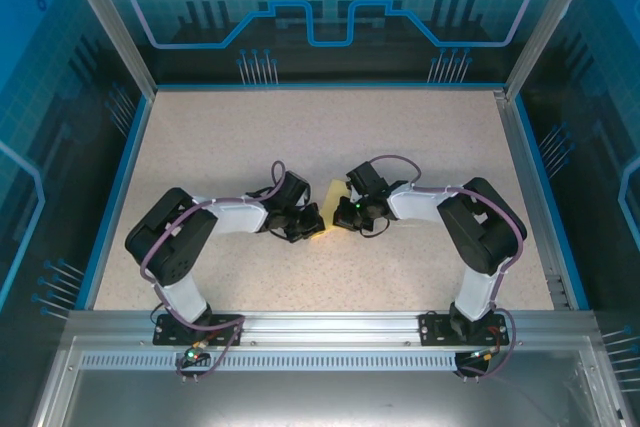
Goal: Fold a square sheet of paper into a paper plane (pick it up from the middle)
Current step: Third fold the triangle at the center of the table.
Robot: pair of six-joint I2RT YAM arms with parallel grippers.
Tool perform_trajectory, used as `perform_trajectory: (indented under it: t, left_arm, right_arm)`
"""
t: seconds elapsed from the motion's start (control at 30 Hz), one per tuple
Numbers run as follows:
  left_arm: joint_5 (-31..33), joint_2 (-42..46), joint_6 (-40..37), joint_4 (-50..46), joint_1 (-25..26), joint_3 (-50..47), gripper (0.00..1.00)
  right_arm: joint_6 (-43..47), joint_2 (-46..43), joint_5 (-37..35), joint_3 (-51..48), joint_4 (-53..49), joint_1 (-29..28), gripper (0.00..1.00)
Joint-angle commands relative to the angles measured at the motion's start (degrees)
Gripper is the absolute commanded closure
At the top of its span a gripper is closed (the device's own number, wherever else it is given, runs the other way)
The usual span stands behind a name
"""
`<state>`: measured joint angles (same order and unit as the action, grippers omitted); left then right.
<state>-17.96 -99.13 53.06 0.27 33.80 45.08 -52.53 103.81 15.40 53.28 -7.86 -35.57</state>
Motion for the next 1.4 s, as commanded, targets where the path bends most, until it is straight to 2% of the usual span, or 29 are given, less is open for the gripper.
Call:
perform_trajectory:
  t: [0.0, 0.23, 0.67, 0.93, 1.17, 1.27, 1.37]
  left_arm:
    - [0.3, -0.7, 0.2, -2.9, -0.8, -4.2, 0.94]
    - [-0.2, 0.6, -0.3, -0.3, -2.5, -9.3, 0.93]
    - [-2.6, 3.7, -3.9, -2.7, -2.8, -12.1, 0.93]
    - [-1.8, 4.8, -6.5, -7.7, -2.8, -11.0, 0.93]
    - [-0.8, 10.3, -8.4, -12.9, -2.8, -9.4, 0.93]
    - [-1.1, 13.1, -7.9, -12.6, -2.8, -8.1, 0.93]
    - [-2.0, 14.9, -5.8, -8.3, -2.8, -7.2, 0.93]
  right_arm:
    - [0.1, 3.8, -4.3, -1.2, -5.1, 0.5, 1.0]
    - [0.2, 4.0, -4.6, -0.9, -5.9, 0.7, 1.0]
    - [0.0, 5.0, -5.8, -0.1, -7.8, 0.8, 1.0]
    - [0.0, 5.1, -6.0, 0.2, -8.1, 0.8, 1.0]
    - [0.1, 5.0, -5.7, 0.2, -8.0, 0.8, 1.0]
    - [0.6, 4.7, -4.2, 0.5, -6.8, 0.8, 1.0]
    - [1.8, 3.2, -2.1, 0.8, -4.4, 0.8, 1.0]
